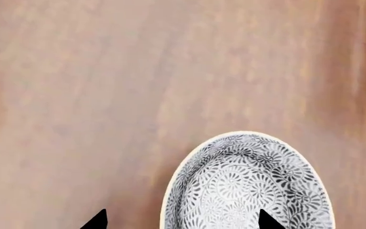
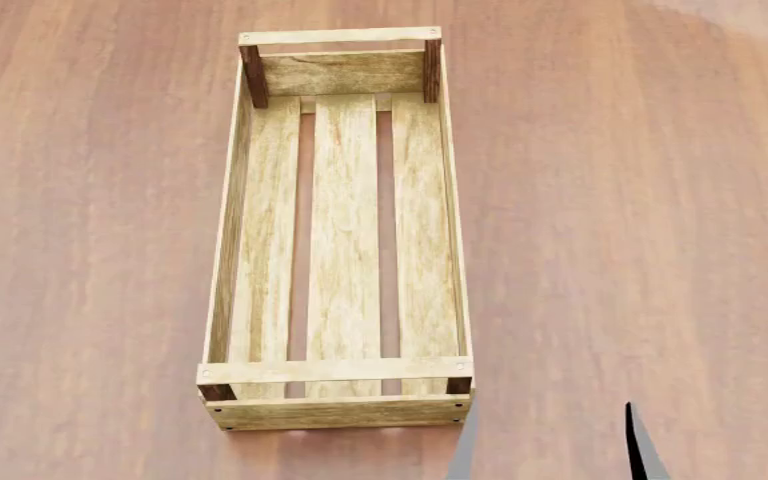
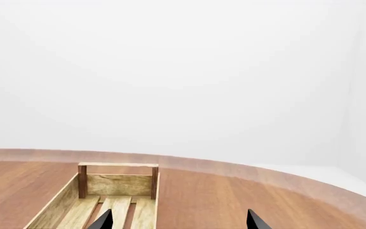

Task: Stack the right bowl on the left bowl and place them in the tray.

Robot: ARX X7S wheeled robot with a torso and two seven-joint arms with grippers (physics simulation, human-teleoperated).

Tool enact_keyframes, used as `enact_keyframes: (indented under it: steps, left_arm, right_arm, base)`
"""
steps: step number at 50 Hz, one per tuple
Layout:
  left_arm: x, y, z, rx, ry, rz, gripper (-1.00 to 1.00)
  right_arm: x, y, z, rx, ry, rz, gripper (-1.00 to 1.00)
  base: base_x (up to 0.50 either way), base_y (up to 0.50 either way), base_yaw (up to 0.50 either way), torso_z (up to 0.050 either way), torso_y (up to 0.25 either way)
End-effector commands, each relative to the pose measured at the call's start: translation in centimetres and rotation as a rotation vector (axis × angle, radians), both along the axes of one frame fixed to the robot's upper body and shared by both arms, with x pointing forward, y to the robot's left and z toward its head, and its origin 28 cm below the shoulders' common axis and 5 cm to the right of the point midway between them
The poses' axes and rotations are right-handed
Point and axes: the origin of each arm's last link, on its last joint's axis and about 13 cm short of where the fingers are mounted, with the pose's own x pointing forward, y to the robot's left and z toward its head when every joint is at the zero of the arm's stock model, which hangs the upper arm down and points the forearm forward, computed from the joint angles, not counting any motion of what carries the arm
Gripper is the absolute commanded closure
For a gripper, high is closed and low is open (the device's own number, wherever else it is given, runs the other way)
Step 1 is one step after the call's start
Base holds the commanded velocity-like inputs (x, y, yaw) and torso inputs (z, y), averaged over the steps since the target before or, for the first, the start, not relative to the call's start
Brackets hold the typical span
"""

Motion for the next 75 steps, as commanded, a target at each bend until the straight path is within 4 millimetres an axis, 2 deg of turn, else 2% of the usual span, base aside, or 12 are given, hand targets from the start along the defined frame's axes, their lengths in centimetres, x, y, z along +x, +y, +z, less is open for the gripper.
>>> enact_keyframes:
  steps: [1, 23, 43, 44, 62, 75]
  left_arm:
    - [0.1, 0.2, -0.3, -0.017, -0.023, 0.029, -1.0]
    - [0.5, 0.4, -1.7, -0.019, 0.003, 0.038, -1.0]
    - [0.5, 0.2, -2.0, -0.023, 0.007, 0.028, -1.0]
    - [0.5, 0.2, -2.0, -0.022, 0.006, 0.026, 1.0]
    - [0.5, 0.0, -0.9, 0.067, -0.086, -0.008, 1.0]
    - [1.0, -0.1, 1.4, 0.163, -0.242, -0.055, 1.0]
  right_arm:
    - [0.2, -0.1, 0.1, -0.009, -0.013, -0.006, -1.0]
    - [0.2, -0.1, 0.1, -0.01, -0.009, -0.008, -1.0]
    - [0.2, -0.1, 0.2, -0.015, -0.013, -0.005, -1.0]
    - [0.2, 0.0, 0.2, -0.016, -0.013, -0.005, -1.0]
    - [0.2, 0.1, 0.0, -0.028, 0.0, 0.005, -1.0]
    - [0.1, 0.1, 0.0, -0.028, 0.003, 0.009, -1.0]
  base:
    - [0.0, 0.0, 0.0, 0.0, 0.0]
    - [0.0, 0.0, 0.0, 0.0, 0.0]
    - [0.0, 0.0, 0.0, 0.0, 0.0]
    - [0.0, 0.0, 0.0, 0.0, 0.0]
    - [0.0, 0.0, 0.0, 0.0, 0.0]
    - [0.0, 0.0, 0.0, 0.0, 0.0]
